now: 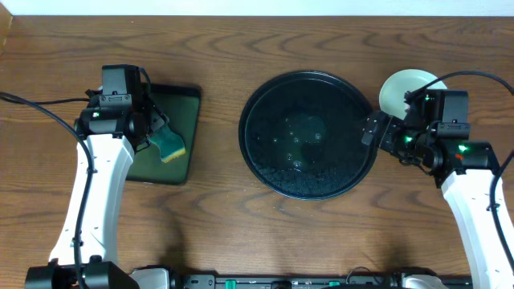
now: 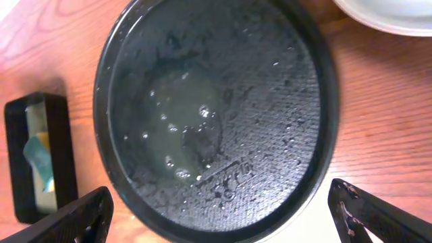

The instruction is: Clean dirty plates on tray and stack at the side

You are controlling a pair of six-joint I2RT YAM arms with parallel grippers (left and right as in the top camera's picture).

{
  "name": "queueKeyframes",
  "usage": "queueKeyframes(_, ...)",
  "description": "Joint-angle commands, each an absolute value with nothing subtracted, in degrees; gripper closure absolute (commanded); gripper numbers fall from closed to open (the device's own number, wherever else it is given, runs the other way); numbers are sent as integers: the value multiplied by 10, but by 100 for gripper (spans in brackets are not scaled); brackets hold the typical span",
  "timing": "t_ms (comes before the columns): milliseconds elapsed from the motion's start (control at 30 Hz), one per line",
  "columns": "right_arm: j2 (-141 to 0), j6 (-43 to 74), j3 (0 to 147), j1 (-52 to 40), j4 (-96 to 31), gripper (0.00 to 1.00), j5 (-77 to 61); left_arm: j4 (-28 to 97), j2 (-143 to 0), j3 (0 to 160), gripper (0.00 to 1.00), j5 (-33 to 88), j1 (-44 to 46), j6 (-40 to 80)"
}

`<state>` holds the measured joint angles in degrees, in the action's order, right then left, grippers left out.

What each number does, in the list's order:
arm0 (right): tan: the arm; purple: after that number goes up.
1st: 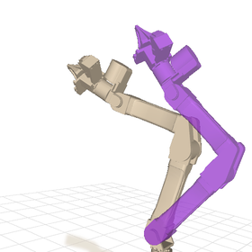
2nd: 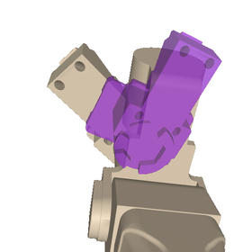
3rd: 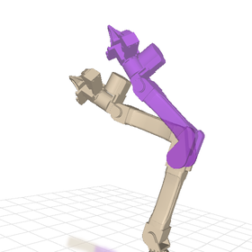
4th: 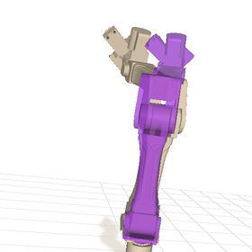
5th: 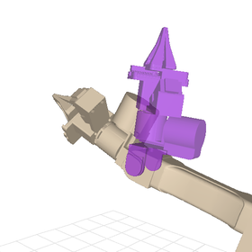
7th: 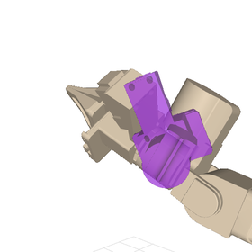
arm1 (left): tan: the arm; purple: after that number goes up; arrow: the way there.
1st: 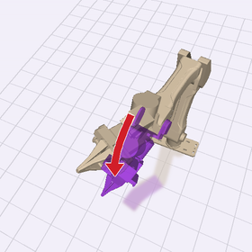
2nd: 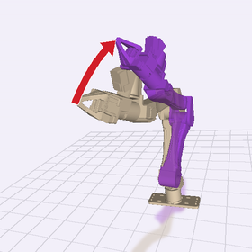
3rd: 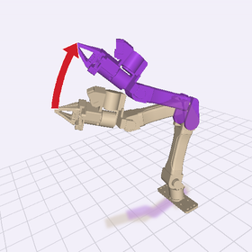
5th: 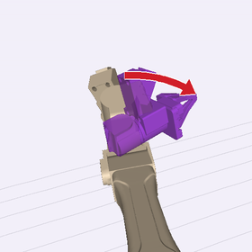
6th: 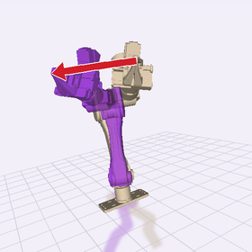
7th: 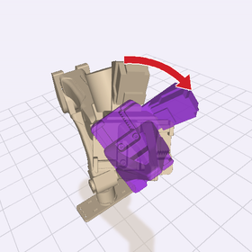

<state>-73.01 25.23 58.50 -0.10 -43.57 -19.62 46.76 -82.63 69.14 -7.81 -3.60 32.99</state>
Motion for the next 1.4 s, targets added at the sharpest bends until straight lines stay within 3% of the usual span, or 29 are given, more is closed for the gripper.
queueKeyframes(0, -726, 252, 583, -6, -435, 1, -204, 471, -828, 704, 19, -81, -38, 332)
queueKeyframes(400, -730, 242, 582, -7, -474, 1, -180, 471, -828, 704, 19, -81, -38, 332)
queueKeyframes(567, -720, 130, 557, -9, -443, 1, -179, 471, -828, 704, 19, -81, -38, 332)
queueKeyframes(700, -674, 70, 472, -12, -353, 1, -183, 471, -828, 704, 19, -81, -38, 332)
queueKeyframes(1033, -441, 70, 105, -12, 77, 1, -192, 471, -828, 704, 19, -81, -38, 332)
queueKeyframes(1133, -384, 70, 35, -12, 150, 1, -191, 471, -828, 704, 20, -81, -38, 332)
queueKeyframes(1200, -351, 70, 5, -11, 174, 1, -191, 471, -828, 704, 20, -81, -38, 332)
queueKeyframes(1367, -231, 40, 3, -3, 74, 1, -183, 471, -828, 704, 20, -81, -38, 332)
